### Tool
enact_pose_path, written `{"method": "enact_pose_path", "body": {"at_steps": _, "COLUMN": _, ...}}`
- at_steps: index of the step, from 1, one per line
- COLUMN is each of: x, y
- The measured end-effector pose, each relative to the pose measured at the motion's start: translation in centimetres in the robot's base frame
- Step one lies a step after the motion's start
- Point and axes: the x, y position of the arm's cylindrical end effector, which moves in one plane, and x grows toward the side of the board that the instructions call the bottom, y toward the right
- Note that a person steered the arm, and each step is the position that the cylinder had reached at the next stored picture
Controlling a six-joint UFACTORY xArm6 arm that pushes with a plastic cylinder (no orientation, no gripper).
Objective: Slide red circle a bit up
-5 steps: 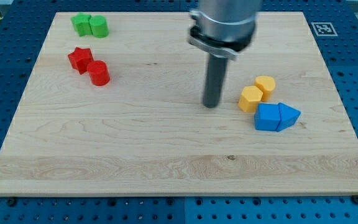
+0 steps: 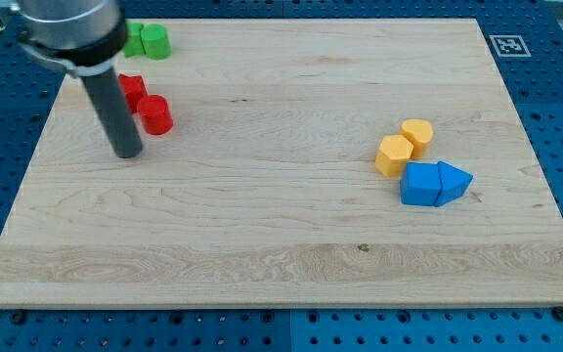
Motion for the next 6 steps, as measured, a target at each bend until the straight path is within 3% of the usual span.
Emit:
{"method": "enact_pose_path", "body": {"at_steps": 4, "x": -6.1, "y": 6.7}}
{"method": "enact_pose_path", "body": {"at_steps": 6, "x": -4.3, "y": 3.3}}
